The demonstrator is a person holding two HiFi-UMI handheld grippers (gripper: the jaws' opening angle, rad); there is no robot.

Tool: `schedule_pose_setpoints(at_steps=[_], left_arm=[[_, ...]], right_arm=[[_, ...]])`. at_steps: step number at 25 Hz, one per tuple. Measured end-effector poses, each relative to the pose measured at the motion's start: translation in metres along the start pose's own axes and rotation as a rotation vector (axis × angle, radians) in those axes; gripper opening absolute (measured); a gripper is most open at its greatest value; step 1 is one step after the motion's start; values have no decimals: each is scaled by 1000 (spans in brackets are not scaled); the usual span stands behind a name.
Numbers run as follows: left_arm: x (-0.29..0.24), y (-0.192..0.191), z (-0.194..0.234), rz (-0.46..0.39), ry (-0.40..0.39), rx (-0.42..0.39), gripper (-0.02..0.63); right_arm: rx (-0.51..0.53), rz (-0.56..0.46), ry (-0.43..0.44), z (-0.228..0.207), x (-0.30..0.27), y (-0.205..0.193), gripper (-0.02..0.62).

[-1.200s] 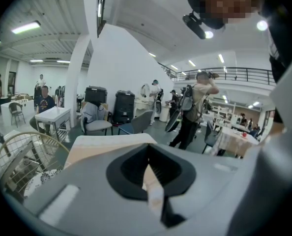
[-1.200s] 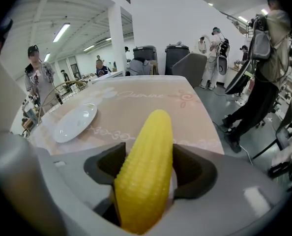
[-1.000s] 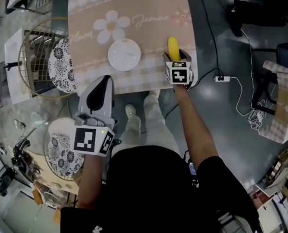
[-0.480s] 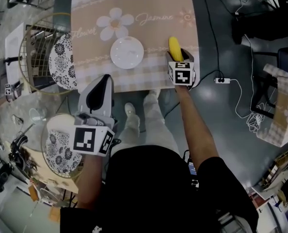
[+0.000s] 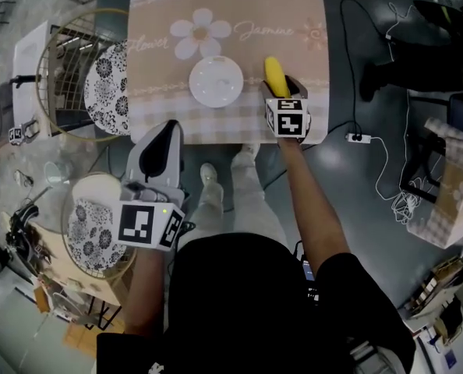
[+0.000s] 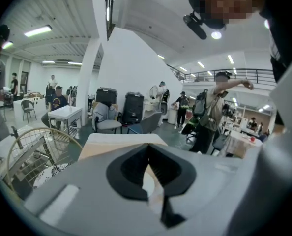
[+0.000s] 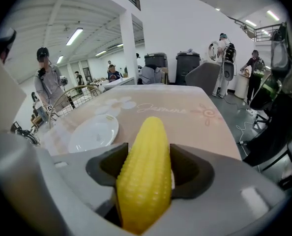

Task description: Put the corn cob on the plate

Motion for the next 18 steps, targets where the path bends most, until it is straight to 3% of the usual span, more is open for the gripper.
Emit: schedule_pose_setpoints(at_steps=[18], left_arm=[[49,-14,32,-11,137,50,8]], right_arm=[[136,-33,185,113,-18,33,264]])
Point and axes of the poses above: the fingertips, and each gripper's own axes: x backward along the fingers, z to its left, y out of its top, the point moved 3 cm from there along x, backward along the fingers, and after that the axes turned 10 degrees about -y, right-handed, at the moved point
